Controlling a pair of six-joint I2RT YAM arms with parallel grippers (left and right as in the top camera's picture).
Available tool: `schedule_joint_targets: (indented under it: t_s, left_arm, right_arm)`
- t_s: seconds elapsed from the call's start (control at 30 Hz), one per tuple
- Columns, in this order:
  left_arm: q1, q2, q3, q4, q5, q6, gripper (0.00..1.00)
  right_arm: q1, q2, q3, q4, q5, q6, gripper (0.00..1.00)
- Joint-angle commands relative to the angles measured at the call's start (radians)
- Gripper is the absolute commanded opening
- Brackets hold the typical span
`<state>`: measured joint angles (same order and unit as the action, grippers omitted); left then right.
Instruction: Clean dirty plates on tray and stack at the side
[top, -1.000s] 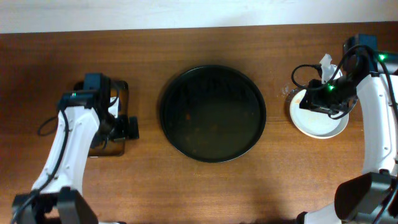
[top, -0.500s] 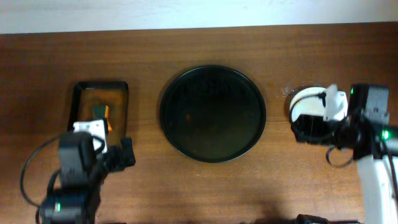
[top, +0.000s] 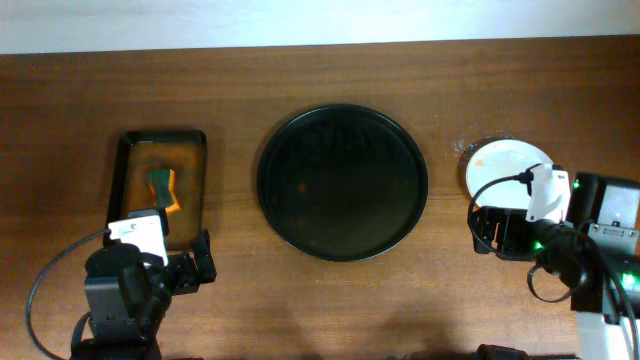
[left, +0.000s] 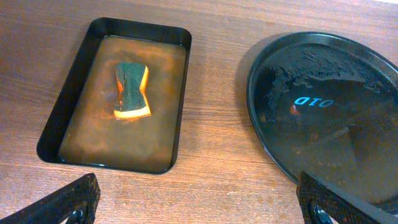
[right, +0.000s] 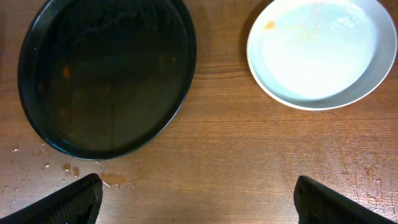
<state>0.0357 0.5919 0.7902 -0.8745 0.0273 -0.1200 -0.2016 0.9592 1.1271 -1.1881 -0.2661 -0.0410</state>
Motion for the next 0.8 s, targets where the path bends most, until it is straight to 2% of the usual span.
schedule_joint_targets:
  t_s: [0.0, 0.13, 0.33, 0.47, 0.77]
  left_arm:
    - [0.0, -0.002, -0.011, -0.001, 0.011, 0.016, 0.99]
    - [0.0, -0.002, -0.011, -0.001, 0.011, 0.016, 0.99]
    - [0.0, -0.002, -0.011, -0.001, 0.011, 0.016, 0.99]
    - [0.0, -0.002, -0.011, -0.002, 0.011, 0.016, 0.99]
    - [0.0, -0.002, -0.011, -0.001, 0.011, 0.016, 0.99]
  right_arm:
    - [0.006, 0.048, -0.005, -0.001, 0.012, -0.004, 0.99]
    - [0.006, 0.095, -0.005, -0.001, 0.013, -0.004, 0.99]
    - [0.066, 0.014, -0.011, 0.027, 0.057, -0.008, 0.99]
    - [0.156, -0.148, -0.102, 0.228, 0.101, -0.008, 0.99]
    - [0.163, -0.558, -0.461, 0.587, 0.082, -0.007, 0.99]
